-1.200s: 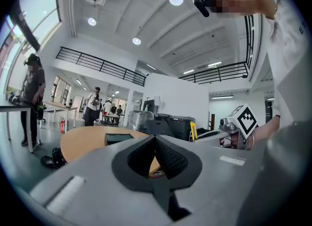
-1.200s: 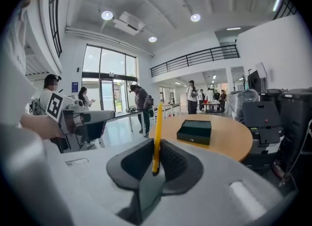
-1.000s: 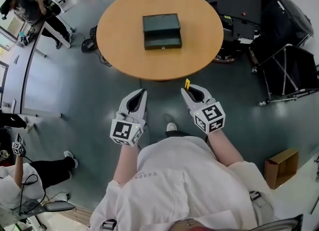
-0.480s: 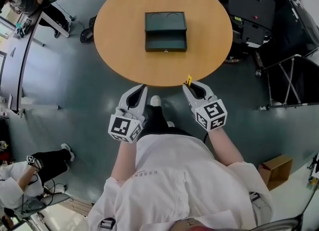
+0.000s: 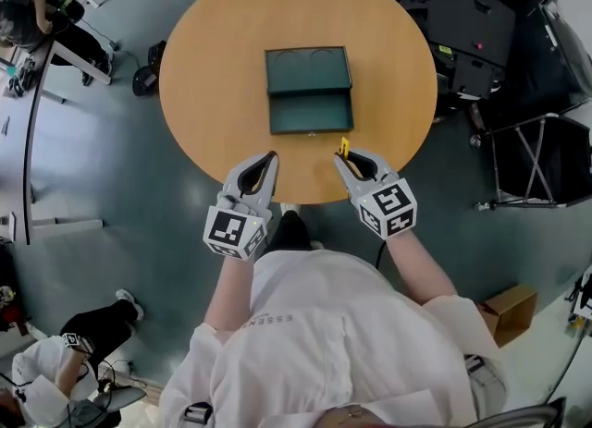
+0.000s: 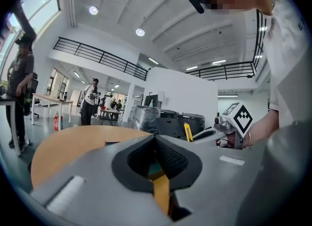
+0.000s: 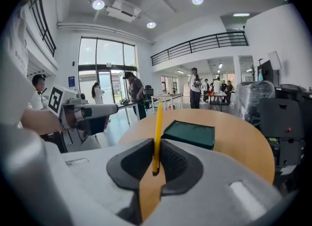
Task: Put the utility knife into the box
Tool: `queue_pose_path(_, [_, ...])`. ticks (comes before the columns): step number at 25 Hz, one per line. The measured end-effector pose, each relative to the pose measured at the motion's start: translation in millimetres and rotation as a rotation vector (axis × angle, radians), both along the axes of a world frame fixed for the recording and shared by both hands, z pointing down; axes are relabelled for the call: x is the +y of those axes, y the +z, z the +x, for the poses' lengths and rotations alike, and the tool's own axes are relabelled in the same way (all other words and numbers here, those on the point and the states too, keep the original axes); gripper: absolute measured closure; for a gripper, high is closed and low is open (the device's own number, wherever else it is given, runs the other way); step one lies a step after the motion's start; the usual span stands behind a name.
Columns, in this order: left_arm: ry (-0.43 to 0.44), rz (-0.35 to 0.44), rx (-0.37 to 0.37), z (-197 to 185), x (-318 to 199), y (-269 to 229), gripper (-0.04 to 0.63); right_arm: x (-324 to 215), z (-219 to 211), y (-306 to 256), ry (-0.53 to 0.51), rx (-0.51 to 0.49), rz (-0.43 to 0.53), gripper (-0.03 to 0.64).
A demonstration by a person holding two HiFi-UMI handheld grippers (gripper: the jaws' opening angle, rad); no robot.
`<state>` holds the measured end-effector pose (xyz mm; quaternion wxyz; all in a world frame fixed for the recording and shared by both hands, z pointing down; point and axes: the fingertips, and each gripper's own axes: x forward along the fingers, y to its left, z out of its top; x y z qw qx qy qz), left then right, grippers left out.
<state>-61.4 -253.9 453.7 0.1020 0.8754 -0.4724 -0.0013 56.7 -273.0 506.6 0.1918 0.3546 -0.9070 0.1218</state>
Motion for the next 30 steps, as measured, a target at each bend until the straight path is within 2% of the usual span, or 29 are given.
queue_pose_path(7, [0.031,-0.027,-0.008,-25.7,-78.2,15.1,0.591,-77.7,-39.6,30.2,-0.043,0.078,-0.052,0.579])
queue_pose_path(12, [0.038,-0.051,-0.01,-41.5,-112.2,35.1,0.591,-112.6,-60.1,85.2,-0.14,0.236,-0.126,0.578])
queue_pose_path(20, [0.01,-0.121,0.002,-60.5,-138.6,64.6,0.592,-123.9,-72.0,161.9,-0.331,0.44,-0.332,0.578])
queue_pose_path(26, [-0.006,-0.162,0.004,-67.7,-142.3,81.6,0.591,-128.0,-65.5,197.1,-0.336,0.575,-0.418,0.578])
queue_pose_path(30, [-0.014,-0.182,0.005,-67.2,-140.8,86.5,0.591,-129.3,-60.4,202.4,-0.326,0.581,-0.445,0.577])
